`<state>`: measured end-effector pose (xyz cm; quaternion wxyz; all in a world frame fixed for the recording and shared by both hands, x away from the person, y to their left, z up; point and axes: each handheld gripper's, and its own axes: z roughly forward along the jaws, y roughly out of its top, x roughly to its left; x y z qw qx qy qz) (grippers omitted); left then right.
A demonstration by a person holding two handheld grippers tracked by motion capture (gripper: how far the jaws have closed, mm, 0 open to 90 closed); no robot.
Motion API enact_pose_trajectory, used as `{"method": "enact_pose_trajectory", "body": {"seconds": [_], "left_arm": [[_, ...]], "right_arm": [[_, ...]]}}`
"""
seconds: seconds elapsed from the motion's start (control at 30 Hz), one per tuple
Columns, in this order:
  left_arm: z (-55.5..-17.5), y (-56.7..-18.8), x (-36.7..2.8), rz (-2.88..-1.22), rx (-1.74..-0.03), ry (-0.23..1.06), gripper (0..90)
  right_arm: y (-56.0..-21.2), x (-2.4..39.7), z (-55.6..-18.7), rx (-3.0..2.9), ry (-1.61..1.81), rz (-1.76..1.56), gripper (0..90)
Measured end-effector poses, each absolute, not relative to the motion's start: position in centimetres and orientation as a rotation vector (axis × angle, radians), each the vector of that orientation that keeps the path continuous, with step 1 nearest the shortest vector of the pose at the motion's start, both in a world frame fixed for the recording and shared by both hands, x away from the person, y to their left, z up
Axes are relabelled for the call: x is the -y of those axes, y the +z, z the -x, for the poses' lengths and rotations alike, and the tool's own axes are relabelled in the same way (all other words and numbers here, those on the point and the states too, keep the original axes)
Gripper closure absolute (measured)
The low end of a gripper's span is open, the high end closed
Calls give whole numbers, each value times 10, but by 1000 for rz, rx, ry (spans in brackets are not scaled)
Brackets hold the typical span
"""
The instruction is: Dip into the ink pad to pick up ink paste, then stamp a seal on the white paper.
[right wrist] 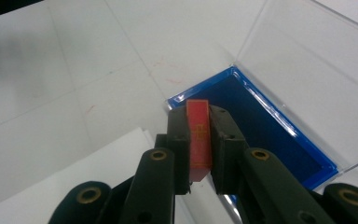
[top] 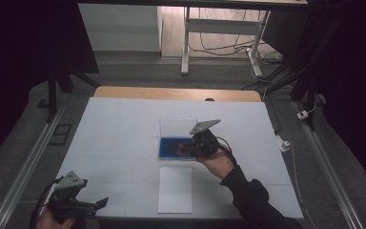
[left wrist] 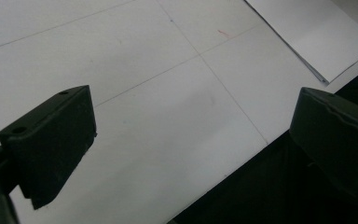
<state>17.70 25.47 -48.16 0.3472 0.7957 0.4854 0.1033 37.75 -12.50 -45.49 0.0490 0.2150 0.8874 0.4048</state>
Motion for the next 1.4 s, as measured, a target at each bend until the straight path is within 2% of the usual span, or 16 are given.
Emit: {"method": "enact_pose_trajectory", "body": {"seconds": [0.77,1.4], "left_arm": [[-177,-482,-255,-2064,-1259,268,8],[-177,-482,-254,-2066,-1256,269,8]], "right_arm": [[-444,135,-330,-2723,1299,-565,798],[-450,133,-312,-2759,1275,-500,797]]}}
